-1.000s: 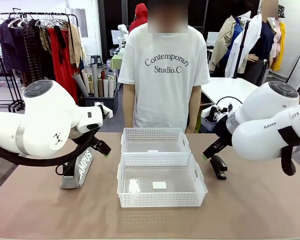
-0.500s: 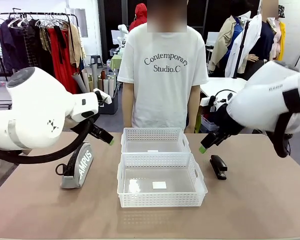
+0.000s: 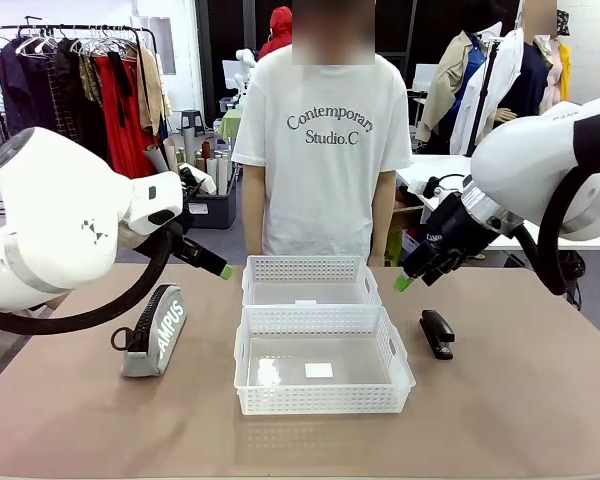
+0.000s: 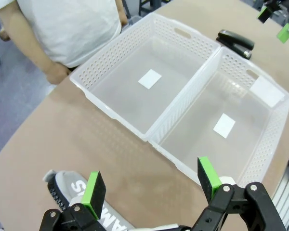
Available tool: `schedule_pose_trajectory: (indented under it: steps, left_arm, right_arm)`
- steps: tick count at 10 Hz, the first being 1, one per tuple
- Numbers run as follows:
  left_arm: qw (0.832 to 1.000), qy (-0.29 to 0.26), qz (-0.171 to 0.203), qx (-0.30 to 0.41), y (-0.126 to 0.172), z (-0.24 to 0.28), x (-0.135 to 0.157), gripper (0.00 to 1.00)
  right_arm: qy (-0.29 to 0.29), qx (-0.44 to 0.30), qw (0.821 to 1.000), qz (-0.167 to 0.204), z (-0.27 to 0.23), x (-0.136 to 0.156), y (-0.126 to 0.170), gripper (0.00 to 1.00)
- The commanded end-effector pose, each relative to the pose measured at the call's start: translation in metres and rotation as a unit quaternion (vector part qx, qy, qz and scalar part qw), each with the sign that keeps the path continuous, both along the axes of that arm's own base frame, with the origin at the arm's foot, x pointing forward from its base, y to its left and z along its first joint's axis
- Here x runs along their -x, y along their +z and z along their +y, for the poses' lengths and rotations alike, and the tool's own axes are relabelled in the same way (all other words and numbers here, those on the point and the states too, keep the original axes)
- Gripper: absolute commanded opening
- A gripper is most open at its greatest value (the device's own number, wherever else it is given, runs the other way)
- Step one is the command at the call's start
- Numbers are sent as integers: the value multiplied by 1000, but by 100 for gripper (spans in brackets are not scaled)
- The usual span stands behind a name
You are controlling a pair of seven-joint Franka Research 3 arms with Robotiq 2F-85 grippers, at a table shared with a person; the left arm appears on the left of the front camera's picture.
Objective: Distribute items into two baskets.
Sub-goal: Pick up the Pencil pouch that the person points to.
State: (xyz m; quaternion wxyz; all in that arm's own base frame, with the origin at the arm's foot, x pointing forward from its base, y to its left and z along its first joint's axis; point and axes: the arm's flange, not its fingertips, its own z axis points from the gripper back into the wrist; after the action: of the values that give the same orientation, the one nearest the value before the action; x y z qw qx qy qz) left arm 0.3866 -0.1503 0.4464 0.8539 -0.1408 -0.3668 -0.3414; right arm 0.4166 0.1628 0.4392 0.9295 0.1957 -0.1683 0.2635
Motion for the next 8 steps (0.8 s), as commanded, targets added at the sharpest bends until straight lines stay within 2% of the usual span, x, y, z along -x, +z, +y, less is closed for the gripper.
schedule_pose_trajectory:
  steps: [1, 7, 8]
  left_arm:
    - [1000, -6, -11, -2, 5, -7, 2, 100]
    - [1000, -6, -11, -2, 5, -7, 2, 100]
    - [1000, -7, -6, -2, 3, -7, 3, 100]
  right_arm:
    - [6, 6, 1000, -3, 3, 2, 2, 100]
    - [3, 10, 1000, -4, 5, 2, 0, 100]
    - [-9, -16, 1000, 25, 5, -3, -1, 100]
